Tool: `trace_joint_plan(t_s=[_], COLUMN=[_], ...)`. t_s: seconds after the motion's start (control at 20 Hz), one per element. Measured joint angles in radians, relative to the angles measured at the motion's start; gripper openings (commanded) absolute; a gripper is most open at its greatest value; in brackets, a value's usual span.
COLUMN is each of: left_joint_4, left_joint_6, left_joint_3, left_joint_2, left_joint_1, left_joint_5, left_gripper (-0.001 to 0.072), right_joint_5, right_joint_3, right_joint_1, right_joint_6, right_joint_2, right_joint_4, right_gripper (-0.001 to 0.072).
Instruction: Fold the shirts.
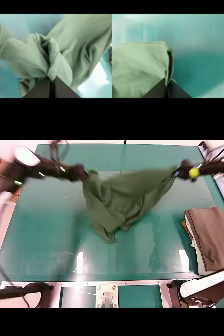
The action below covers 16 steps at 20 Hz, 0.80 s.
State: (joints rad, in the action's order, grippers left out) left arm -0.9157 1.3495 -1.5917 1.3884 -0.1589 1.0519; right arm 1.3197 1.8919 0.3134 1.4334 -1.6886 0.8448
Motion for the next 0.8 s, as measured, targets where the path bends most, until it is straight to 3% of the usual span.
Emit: trace_joint_plan(t_s=[0.2, 0.5, 0.8], left_joint_4=[-0.154, -0.236, -0.303], left_joint_6=[0.042, 0.040, 0.032], left_joint_3=[-0.200, -0.405, -0.399], left_joint_2=[-0.214, -0.458, -0.521], left_joint_1=[0.006, 0.007, 0.008], left_joint_5=[0.094, 0.154, 0.235], left_gripper=[0.0025, 0.0025, 0.0026], right_joint_5=[0.023, 0.009, -0.023], right_joint_3=[0.084, 0.112, 0.089], right_joint_1=[0.005, 0.007, 0.007], right_joint_6=[-0.013, 0.009, 0.027], right_joint_2=[0.273, 0.644, 0.779], right_joint_4=[-0.004, 0.000, 0.056], right_gripper=[0.0015, 0.0015, 0.0015])
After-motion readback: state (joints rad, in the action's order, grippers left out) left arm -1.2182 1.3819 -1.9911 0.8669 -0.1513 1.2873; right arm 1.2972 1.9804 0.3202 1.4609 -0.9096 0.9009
